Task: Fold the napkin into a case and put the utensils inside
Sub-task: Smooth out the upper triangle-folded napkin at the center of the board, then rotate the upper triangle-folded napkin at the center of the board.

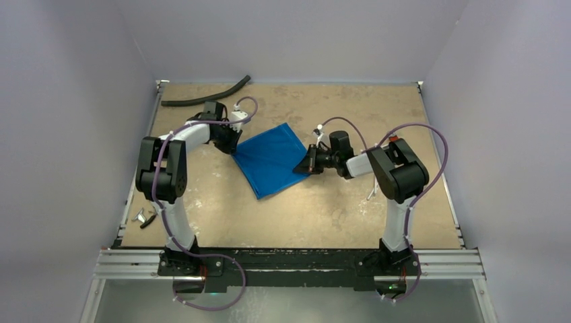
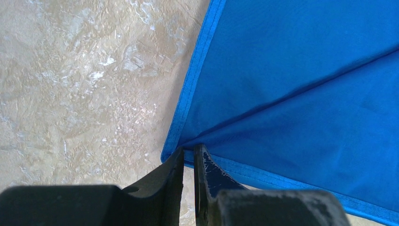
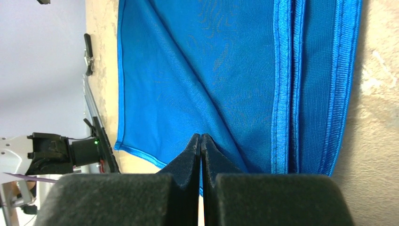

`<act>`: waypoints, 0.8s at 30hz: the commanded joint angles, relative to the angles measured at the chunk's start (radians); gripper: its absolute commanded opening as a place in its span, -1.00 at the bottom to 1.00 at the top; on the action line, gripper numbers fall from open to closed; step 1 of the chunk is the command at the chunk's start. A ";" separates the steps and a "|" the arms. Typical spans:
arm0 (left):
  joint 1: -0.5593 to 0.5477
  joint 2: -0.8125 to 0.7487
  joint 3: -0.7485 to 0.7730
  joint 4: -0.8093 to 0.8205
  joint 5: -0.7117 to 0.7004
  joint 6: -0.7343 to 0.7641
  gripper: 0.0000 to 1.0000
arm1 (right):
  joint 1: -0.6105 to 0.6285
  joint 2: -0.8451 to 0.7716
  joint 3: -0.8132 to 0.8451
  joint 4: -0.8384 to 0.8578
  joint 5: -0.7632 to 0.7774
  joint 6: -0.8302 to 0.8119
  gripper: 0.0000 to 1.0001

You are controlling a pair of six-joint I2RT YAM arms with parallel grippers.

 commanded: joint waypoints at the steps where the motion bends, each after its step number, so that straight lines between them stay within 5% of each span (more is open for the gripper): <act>1: 0.001 -0.014 0.003 -0.008 0.032 -0.005 -0.72 | -0.006 -0.060 0.055 -0.127 0.045 -0.095 -1.00; 7: 0.014 -0.109 0.083 -0.140 0.112 -0.003 -0.40 | -0.006 -0.107 0.204 -0.269 0.112 -0.138 -0.68; 14: 0.057 -0.143 0.150 -0.176 0.115 0.005 -0.16 | -0.006 -0.028 0.421 -0.401 0.395 -0.201 -0.11; 24: 0.070 0.009 0.211 -0.064 0.088 -0.045 -0.17 | 0.004 0.192 0.622 -0.422 0.397 -0.176 0.30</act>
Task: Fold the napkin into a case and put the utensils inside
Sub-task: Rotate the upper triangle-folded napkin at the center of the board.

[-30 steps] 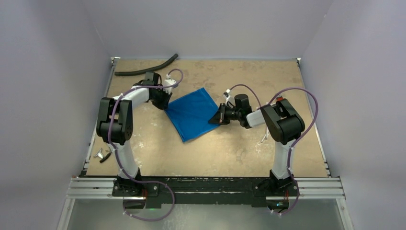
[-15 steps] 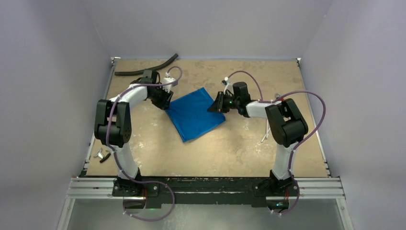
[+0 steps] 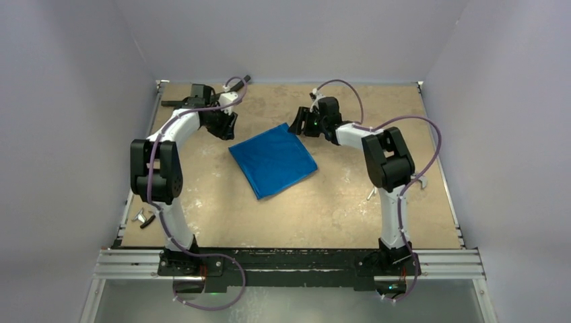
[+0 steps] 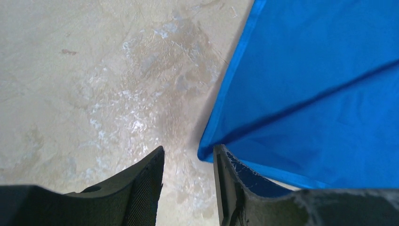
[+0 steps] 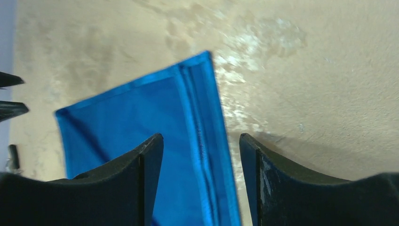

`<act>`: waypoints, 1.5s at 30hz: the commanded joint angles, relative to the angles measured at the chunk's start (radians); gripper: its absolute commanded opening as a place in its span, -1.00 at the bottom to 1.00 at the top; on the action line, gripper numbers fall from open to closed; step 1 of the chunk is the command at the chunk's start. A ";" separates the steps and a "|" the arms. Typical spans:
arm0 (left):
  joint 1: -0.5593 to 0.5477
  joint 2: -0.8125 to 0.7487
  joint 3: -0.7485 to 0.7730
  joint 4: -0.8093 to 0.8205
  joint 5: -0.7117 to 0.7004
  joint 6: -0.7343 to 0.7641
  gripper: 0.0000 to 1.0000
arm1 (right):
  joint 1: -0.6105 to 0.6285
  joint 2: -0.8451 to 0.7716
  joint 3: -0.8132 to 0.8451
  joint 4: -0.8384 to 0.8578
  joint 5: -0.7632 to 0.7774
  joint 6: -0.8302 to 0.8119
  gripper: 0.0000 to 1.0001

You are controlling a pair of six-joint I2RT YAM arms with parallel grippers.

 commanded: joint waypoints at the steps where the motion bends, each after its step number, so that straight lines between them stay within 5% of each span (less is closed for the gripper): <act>1: 0.006 0.067 0.040 0.078 0.009 -0.042 -0.17 | 0.014 0.063 0.072 -0.060 -0.002 -0.003 0.31; 17: 0.083 0.101 -0.042 0.188 0.009 -0.073 -0.22 | 0.174 0.279 0.437 -0.191 -0.057 -0.069 0.34; 31: 0.110 -0.057 -0.333 0.103 0.090 0.066 -0.27 | 0.248 0.298 0.615 -0.269 -0.210 -0.231 0.39; 35: 0.121 -0.137 -0.322 0.050 0.082 0.092 -0.26 | 0.248 0.183 0.519 -0.251 -0.071 -0.272 0.52; 41: 0.180 -0.261 -0.171 -0.080 0.133 0.132 -0.19 | 0.283 -0.159 0.187 -0.135 0.176 -0.379 0.96; 45: 0.199 -0.351 -0.134 -0.083 0.213 0.181 -0.19 | 0.365 -0.406 -0.117 -0.008 0.371 -0.453 0.98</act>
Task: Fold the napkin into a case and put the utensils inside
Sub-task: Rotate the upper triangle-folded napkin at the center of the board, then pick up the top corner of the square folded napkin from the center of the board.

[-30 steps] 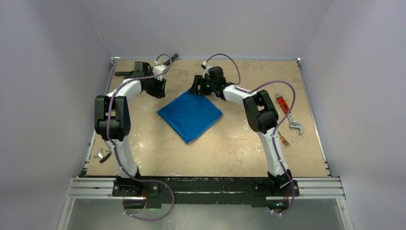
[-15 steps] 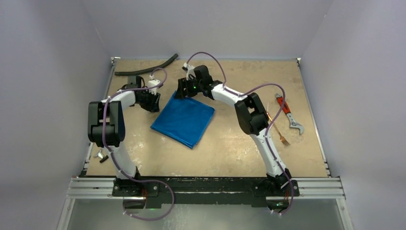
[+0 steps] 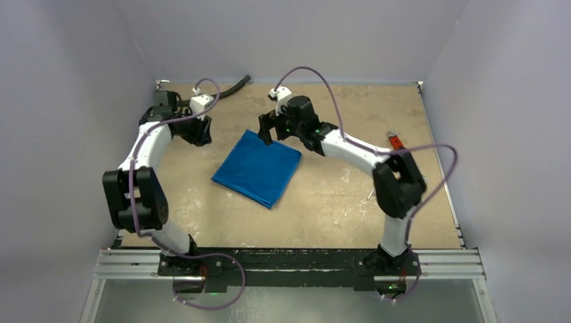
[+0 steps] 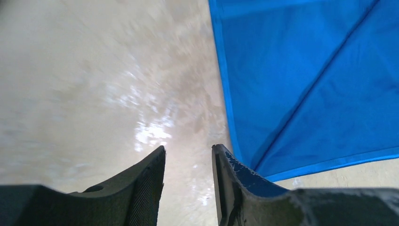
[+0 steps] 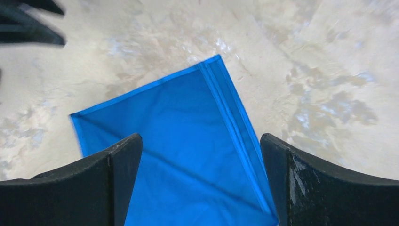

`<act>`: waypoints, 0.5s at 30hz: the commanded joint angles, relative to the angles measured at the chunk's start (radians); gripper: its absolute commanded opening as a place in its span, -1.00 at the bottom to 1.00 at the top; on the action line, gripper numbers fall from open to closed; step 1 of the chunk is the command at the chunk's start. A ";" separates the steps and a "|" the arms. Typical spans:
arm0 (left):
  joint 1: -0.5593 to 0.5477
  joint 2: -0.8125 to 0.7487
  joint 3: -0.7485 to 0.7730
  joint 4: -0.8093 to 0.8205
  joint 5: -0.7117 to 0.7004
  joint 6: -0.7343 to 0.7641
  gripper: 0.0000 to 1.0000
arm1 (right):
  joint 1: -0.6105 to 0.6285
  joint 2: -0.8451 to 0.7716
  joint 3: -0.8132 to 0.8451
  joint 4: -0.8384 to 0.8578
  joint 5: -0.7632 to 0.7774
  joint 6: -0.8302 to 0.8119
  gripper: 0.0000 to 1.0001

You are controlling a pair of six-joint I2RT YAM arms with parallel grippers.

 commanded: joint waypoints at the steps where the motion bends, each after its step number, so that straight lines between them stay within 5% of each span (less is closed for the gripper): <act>1: 0.021 -0.143 0.042 0.041 0.111 0.055 -0.07 | 0.081 -0.295 -0.293 0.243 0.229 -0.041 0.98; 3: 0.021 -0.121 0.029 0.085 0.105 0.032 0.21 | 0.044 -0.370 -0.397 0.309 0.236 0.054 0.98; 5: 0.021 -0.048 0.105 0.019 0.125 0.035 0.28 | -0.010 -0.400 -0.423 0.311 0.081 0.062 0.97; 8: 0.022 -0.014 0.170 -0.046 0.173 0.103 0.31 | 0.054 -0.442 -0.417 0.193 0.137 -0.056 0.97; 12: 0.023 -0.174 -0.018 0.056 0.239 0.378 0.40 | 0.200 -0.531 -0.522 0.131 0.239 -0.240 0.97; 15: 0.023 -0.198 -0.078 -0.034 0.266 0.608 0.42 | 0.260 -0.598 -0.628 0.142 0.220 -0.277 0.97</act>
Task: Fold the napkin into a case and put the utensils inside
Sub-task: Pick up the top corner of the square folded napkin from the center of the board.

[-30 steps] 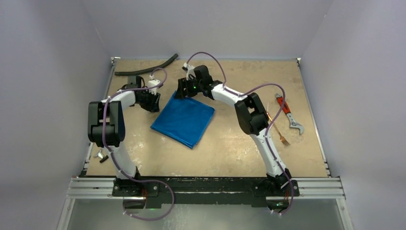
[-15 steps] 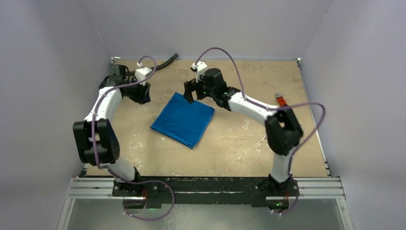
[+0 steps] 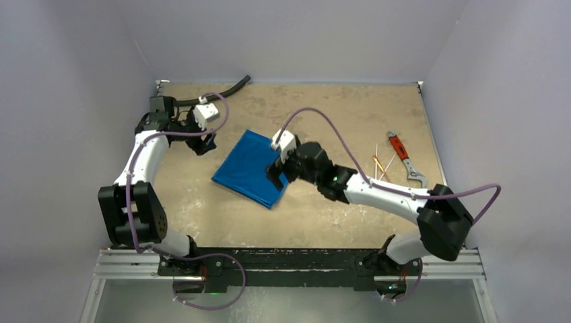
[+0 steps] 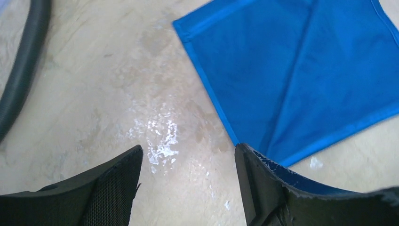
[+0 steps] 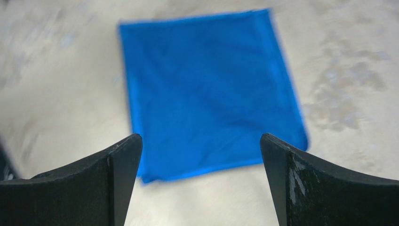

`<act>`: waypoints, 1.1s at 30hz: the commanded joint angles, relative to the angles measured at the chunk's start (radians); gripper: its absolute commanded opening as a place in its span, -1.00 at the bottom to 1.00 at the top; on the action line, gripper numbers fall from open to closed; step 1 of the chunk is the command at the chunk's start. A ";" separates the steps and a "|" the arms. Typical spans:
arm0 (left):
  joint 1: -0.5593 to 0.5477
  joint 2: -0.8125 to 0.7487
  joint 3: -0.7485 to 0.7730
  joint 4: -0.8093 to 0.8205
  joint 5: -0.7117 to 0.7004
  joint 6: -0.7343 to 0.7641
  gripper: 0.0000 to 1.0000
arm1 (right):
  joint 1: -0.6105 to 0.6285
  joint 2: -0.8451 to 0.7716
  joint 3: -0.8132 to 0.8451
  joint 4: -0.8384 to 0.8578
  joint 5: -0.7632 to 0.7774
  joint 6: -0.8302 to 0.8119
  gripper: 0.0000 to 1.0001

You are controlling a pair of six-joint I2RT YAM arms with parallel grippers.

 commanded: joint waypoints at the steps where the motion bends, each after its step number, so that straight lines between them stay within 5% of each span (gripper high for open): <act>1: 0.001 -0.070 -0.055 -0.096 0.102 0.389 0.42 | 0.101 -0.117 -0.117 -0.017 -0.011 -0.132 0.97; 18: 0.045 -0.103 -0.126 -0.188 0.165 0.439 0.35 | 0.308 0.219 -0.049 -0.024 0.166 -0.263 0.97; 27: 0.049 -0.098 -0.137 -0.170 0.183 0.407 0.28 | 0.312 0.255 -0.075 0.015 0.268 -0.302 0.78; 33: 0.055 -0.094 -0.163 -0.178 0.188 0.425 0.26 | 0.311 0.237 -0.102 0.041 0.177 -0.395 0.67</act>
